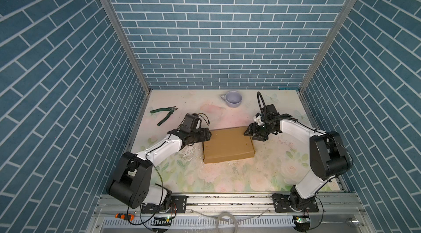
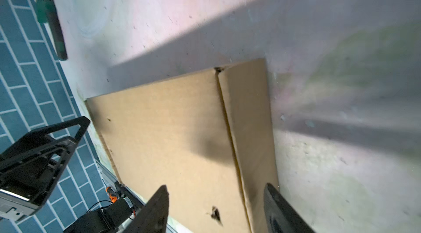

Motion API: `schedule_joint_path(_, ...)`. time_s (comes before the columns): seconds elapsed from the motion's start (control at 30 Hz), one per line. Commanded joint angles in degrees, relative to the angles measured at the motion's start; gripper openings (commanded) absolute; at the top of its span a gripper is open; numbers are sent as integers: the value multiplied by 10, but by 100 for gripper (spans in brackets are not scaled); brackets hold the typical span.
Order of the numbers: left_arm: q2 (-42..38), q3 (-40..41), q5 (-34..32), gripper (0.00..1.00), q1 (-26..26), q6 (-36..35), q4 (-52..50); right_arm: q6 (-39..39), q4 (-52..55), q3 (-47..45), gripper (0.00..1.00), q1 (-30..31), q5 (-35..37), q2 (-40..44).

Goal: Assemble paper box
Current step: Turn over the paper box at the center of the table, then reset both arms

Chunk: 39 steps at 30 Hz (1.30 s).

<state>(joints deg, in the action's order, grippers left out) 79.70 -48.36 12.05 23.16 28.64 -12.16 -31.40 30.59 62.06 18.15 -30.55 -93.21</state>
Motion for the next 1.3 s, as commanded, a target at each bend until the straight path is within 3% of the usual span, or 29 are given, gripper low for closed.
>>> schedule_joint_path(0.0, -53, -25, -75, 82, -22, -87, -51, 30, 20, 16, 72, -61, 106, 83)
schedule_joint_path(0.07, -94, -10, -130, 85, -23, -147, -19, 58, -39, -7, 76, -84, 172, 131)
schedule_joint_path(0.13, -142, 38, -179, 87, -22, -213, 70, 124, -156, -63, 80, -87, 234, 175)
schedule_joint_path(0.2, -181, 98, -274, 90, -21, -254, 177, 157, -258, -118, 83, -89, 313, 192)
schedule_joint_path(0.33, -188, 149, -483, 93, -20, -305, 279, 176, -323, -163, 82, -107, 506, 190)
schedule_joint_path(0.43, -173, 198, -541, 96, -28, -354, 364, 204, -380, -218, 82, -139, 569, 200)
schedule_joint_path(0.57, -138, 252, -523, 99, -66, -337, 432, 207, -453, -281, 82, -185, 562, 192)
schedule_joint_path(0.67, -110, 306, -463, 100, -101, -308, 545, 197, -534, -319, 82, -203, 543, 169)
schedule_joint_path(0.77, -70, 315, -409, 100, -128, -315, 585, 195, -605, -344, 81, -211, 514, 145)
schedule_joint_path(0.9, -14, 347, -353, 100, -158, -326, 713, 214, -680, -370, 81, -212, 487, 121)
schedule_joint_path(1.17, 99, 357, -281, 100, -182, -330, 832, 235, -747, -389, 83, -215, 428, 97)
schedule_joint_path(1.27, 84, 342, -286, 100, -182, -319, 777, 253, -815, -405, 82, -214, 380, 59)
